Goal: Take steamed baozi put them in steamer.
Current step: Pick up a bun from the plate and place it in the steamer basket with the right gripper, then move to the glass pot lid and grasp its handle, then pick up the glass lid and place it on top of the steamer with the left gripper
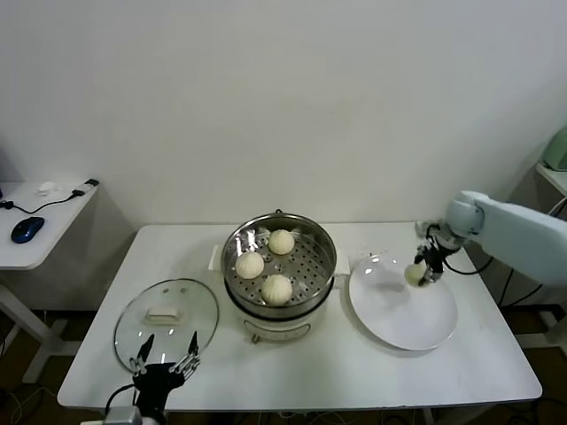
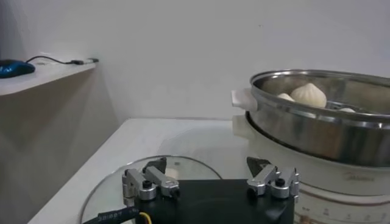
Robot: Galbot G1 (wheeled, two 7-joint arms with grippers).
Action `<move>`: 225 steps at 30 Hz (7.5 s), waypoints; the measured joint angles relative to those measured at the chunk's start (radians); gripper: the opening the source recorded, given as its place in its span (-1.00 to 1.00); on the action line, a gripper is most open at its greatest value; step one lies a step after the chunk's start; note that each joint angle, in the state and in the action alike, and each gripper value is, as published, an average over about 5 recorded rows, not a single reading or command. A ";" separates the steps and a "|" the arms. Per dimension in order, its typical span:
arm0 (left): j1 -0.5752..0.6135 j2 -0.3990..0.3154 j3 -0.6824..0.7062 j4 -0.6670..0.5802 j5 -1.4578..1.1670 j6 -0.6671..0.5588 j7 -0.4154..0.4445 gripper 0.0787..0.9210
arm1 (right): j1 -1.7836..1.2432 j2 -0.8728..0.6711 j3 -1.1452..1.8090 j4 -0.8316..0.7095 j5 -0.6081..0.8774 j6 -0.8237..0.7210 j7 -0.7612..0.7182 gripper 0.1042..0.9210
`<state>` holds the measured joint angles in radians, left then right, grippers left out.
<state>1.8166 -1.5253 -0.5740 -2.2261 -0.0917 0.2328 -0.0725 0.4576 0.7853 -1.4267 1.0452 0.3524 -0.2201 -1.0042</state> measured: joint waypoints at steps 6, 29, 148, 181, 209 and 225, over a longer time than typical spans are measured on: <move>-0.007 0.010 0.005 0.000 0.000 0.000 -0.001 0.77 | 0.274 0.067 -0.158 0.133 0.218 -0.034 -0.013 0.22; -0.018 0.015 0.015 0.000 -0.001 -0.003 -0.003 0.77 | 0.393 0.347 -0.267 0.340 0.512 -0.212 0.161 0.22; -0.397 0.228 -0.018 0.743 1.413 -0.271 -0.371 0.76 | -1.972 0.378 1.966 0.594 0.058 0.473 0.968 0.76; -0.483 0.249 -0.020 0.864 1.394 -0.247 -0.373 -0.86 | -1.968 0.376 1.939 0.623 0.053 0.449 0.981 0.76; -0.479 0.327 0.221 0.156 1.351 0.349 0.130 -0.86 | -2.007 0.361 1.932 0.714 -0.060 0.335 1.070 0.76; -0.713 0.173 0.562 0.213 1.559 0.502 0.310 -0.86 | -2.025 0.362 1.946 0.690 -0.072 0.358 1.070 0.76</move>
<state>1.1036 -1.3523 -0.0121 -2.0130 1.4672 0.7344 0.2380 -1.5676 1.1478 0.5196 1.7348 0.2802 0.1375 0.0661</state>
